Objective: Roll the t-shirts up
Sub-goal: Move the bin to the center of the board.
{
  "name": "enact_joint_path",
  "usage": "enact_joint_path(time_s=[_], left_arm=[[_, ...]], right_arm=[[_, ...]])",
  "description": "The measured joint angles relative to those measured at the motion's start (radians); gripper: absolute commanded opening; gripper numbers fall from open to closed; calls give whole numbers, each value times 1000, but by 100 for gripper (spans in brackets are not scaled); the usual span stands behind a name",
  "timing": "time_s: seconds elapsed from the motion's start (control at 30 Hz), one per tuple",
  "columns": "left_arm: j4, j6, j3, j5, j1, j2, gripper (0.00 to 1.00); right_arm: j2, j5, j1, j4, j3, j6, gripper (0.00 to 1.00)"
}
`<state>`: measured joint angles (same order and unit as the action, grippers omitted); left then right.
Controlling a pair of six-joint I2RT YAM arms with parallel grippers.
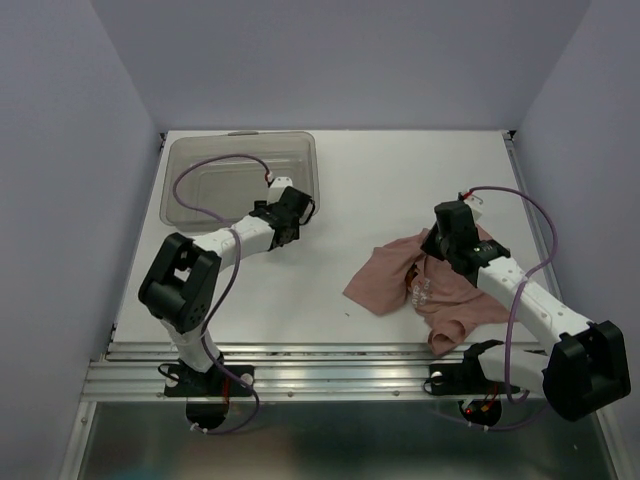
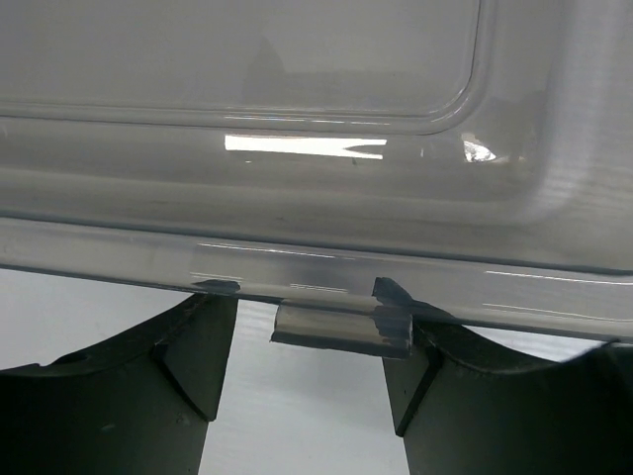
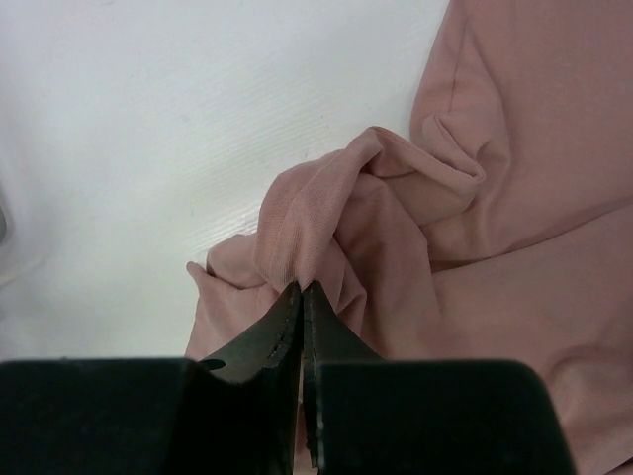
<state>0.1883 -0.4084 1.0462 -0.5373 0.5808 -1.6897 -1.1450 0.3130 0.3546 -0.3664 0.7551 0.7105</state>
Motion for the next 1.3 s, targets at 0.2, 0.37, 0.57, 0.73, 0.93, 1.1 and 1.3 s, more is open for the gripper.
enact_joint_path(time_s=[0.2, 0.37, 0.57, 0.73, 0.93, 1.1, 1.3], left_arm=[[-5, 43, 110, -8, -11, -82, 68], [-3, 58, 186, 53, -4, -81, 68], [41, 71, 198, 171, 59, 24, 69], [65, 54, 177, 261, 130, 171, 69], [90, 5, 93, 295, 121, 288, 69], [127, -27, 64, 293, 114, 298, 69], [132, -47, 64, 290, 110, 298, 69]], right_arm=[[0, 0, 0, 0, 0, -8, 12], [0, 6, 0, -6, 4, -51, 59], [2, 12, 0, -60, 76, -138, 75], [12, 29, 69, -81, 134, -171, 75], [-68, 68, 310, -99, 175, -169, 75], [-193, 72, 409, -100, 175, -153, 78], [-359, 134, 412, -128, 179, -122, 64]])
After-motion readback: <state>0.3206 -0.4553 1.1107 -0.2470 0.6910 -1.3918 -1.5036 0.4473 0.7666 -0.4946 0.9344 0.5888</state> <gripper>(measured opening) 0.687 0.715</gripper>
